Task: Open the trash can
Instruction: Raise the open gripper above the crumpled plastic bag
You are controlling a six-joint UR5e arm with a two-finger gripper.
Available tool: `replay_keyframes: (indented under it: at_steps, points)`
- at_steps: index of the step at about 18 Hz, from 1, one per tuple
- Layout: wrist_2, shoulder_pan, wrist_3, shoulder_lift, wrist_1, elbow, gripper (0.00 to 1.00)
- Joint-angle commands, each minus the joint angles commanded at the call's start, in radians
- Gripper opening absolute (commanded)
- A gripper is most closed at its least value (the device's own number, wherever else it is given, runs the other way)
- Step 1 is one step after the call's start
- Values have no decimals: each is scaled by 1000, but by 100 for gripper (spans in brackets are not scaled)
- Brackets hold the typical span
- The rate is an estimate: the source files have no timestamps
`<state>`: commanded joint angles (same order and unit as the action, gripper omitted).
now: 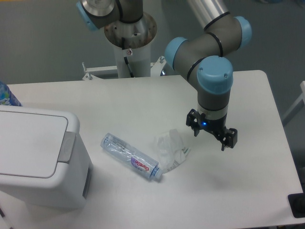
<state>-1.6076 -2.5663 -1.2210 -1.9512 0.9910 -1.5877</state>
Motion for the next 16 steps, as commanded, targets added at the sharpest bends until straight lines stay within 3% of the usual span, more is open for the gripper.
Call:
replay_keyframes:
  at_steps: [9,13,16]
  points:
    - [11,0,2,11,8,11,100]
    - [73,6,55,76,20,20,100]
    - [139,15,119,127,84,57,100]
